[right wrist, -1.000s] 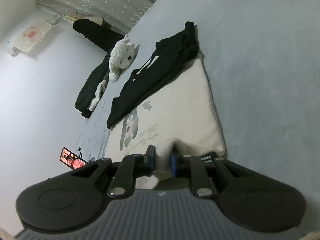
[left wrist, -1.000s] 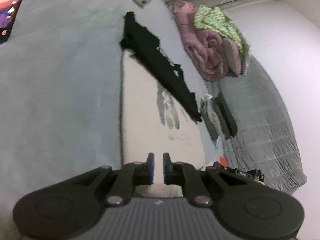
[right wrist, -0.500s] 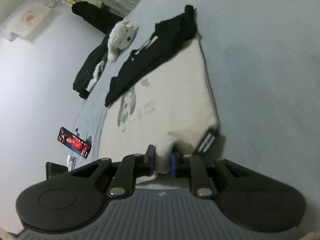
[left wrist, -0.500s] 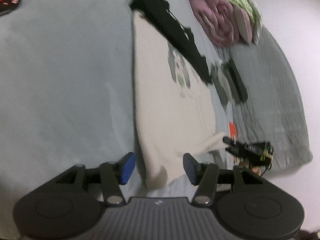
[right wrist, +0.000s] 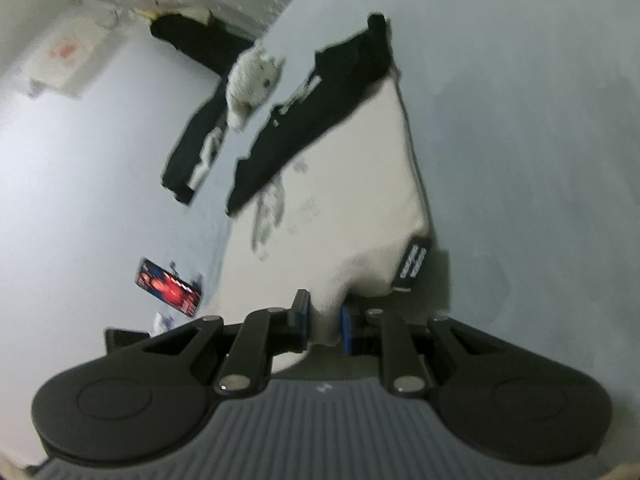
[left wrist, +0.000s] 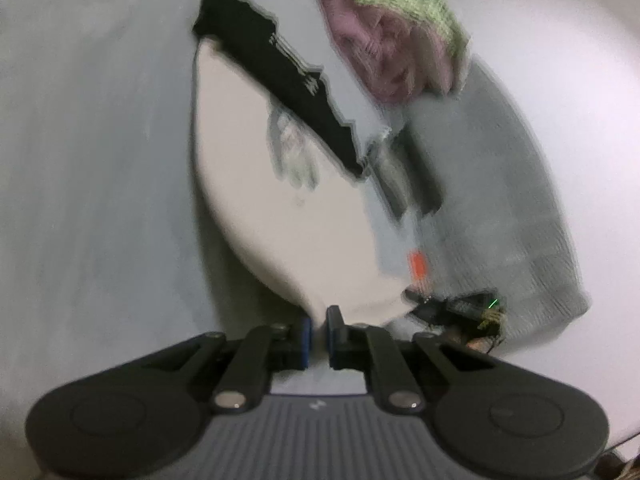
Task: Fold clothes
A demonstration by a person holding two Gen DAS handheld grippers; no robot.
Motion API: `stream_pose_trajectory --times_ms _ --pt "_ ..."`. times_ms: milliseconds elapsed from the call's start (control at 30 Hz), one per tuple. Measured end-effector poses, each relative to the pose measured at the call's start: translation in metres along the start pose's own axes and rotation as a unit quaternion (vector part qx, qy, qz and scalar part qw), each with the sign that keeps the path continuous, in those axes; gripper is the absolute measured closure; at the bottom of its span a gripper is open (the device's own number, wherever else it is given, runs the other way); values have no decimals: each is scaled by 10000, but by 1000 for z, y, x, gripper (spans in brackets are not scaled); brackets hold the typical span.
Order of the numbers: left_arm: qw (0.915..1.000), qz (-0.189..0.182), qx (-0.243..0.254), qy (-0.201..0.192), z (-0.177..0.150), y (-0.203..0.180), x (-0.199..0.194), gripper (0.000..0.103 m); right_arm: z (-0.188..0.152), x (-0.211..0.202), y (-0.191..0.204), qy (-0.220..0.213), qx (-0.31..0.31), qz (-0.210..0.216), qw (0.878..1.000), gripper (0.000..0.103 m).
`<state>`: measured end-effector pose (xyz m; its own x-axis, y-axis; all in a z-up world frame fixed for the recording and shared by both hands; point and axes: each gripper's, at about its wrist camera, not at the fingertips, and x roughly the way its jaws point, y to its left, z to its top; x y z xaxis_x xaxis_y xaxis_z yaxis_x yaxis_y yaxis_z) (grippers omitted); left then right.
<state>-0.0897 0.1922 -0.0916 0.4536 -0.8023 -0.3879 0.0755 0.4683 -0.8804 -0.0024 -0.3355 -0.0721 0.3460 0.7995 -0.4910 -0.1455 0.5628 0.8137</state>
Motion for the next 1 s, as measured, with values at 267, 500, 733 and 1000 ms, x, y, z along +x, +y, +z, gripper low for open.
stream_pose_trajectory --times_ms 267,500,733,1000 --pt "9965 -82 -251 -793 16 0 3 95 14 5 8 -579 45 131 9982 84" --pt "9900 145 -543 -1297 37 4 13 95 32 16 3 -991 435 149 9940 84" --pt "9801 502 -866 -1713 60 10 27 95 50 32 1 -1172 649 -172 9908 84" --pt "9683 1232 -993 -1931 85 12 42 95 74 64 -1 -1014 838 -704 9888 84"
